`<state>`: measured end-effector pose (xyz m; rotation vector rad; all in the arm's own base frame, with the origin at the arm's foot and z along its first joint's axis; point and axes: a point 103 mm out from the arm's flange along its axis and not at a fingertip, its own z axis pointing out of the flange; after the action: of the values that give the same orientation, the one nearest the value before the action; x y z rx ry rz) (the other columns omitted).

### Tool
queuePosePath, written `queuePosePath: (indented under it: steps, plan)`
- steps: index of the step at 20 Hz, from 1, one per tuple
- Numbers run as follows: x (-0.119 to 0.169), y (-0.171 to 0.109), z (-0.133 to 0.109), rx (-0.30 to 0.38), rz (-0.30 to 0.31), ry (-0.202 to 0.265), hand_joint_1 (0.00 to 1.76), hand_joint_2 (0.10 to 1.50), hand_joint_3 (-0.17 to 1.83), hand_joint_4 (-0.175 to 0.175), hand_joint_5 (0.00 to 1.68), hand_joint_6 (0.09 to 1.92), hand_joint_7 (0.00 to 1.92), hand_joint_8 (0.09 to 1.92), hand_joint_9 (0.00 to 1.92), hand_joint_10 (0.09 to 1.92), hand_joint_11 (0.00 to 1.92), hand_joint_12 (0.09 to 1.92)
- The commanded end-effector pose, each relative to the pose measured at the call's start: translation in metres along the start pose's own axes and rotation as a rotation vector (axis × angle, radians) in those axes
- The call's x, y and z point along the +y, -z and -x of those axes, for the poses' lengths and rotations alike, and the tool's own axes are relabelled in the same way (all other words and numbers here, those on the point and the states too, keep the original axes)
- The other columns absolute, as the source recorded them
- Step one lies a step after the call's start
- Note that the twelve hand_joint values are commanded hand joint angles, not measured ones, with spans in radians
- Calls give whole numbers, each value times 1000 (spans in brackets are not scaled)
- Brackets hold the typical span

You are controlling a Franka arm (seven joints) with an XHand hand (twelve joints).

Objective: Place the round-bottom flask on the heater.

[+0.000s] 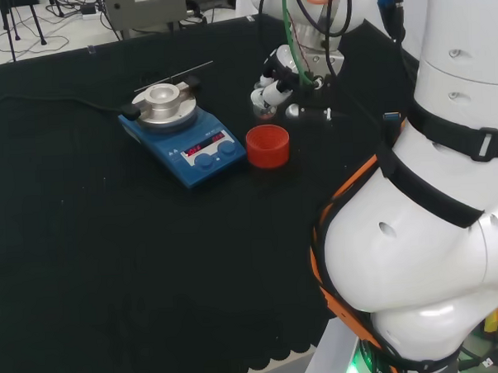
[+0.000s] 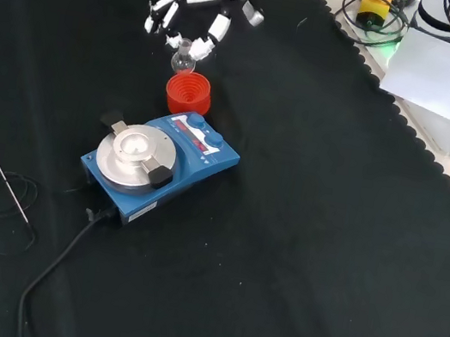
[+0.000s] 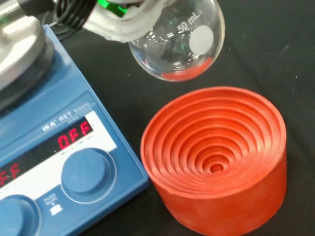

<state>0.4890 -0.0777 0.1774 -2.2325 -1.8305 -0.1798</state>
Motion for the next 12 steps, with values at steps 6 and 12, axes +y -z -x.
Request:
queuePosePath:
  steps: [6,12]
  plan:
    - [7,22,-33,-3,-4,39,1022,770,740,175,979,1210,355,647,514,672,0,1356]
    - [31,31,-77,-3,-13,95,1022,769,743,175,979,1212,355,648,515,673,0,1357]
